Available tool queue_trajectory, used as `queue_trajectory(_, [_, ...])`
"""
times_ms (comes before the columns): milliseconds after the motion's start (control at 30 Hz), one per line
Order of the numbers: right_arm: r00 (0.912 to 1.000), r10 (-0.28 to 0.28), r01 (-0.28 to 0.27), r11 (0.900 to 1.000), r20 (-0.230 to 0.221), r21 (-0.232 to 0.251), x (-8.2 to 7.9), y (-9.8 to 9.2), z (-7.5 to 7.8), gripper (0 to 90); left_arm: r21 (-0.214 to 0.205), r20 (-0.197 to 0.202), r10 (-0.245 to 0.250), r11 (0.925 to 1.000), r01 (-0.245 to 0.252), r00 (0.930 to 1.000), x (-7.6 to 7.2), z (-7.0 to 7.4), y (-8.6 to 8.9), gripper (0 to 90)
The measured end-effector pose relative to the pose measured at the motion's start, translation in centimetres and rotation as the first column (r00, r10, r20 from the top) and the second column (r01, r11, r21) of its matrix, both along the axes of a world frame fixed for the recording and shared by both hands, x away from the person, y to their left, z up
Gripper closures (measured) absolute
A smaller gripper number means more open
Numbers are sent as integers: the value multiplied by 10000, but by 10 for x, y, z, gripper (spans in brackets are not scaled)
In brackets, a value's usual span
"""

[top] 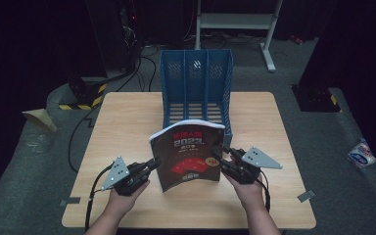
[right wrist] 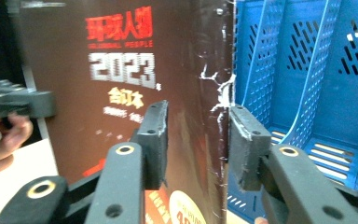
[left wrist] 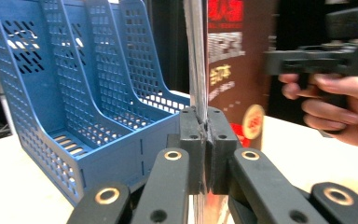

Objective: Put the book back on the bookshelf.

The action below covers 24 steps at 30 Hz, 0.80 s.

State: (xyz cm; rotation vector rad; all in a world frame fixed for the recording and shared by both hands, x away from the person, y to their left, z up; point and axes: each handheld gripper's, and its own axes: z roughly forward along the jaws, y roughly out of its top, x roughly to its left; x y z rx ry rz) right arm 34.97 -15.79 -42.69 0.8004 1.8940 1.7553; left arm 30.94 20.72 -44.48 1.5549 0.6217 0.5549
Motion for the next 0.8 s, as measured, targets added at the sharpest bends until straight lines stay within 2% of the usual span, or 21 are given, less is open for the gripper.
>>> queue_trajectory(100, [9997,123,-121,9998,200,-130,-14,-3,1,638,-118,70,-18,9999,19,10000,-3,-2,0,871])
queue_trajectory(200, [9994,125,-115,9995,317,-308,-22,-2,3,630,-302,134,-263,9992,267,9996,-7,-5,1,870])
queue_trajectory(267, [9995,164,-154,9992,280,-357,-22,-2,4,631,-416,125,-265,9988,270,9996,-11,-6,2,870])
queue_trajectory(333, [9997,223,-218,9990,134,-377,-21,-1,6,693,-444,71,-219,9988,222,9997,-13,-7,3,870])
queue_trajectory(500, [9986,456,-453,9989,269,-96,-30,-1,9,699,-371,64,-151,9992,153,9999,-14,-6,3,869])
queue_trajectory(567, [9973,601,-590,9979,419,-267,-33,2,10,699,-375,59,-126,9992,128,9999,-14,-7,3,868])
queue_trajectory(667, [9968,727,-709,9962,346,-504,-33,8,13,690,-507,-37,-55,9987,53,10000,-12,-7,4,868])
queue_trajectory(733, [9966,783,-768,9954,247,-573,-30,11,15,692,-407,3,11,9992,-11,10000,-11,-7,4,868])
queue_trajectory(800, [9963,833,-818,9948,225,-604,-31,13,16,731,-357,32,11,9994,-9,10000,-10,-6,4,868])
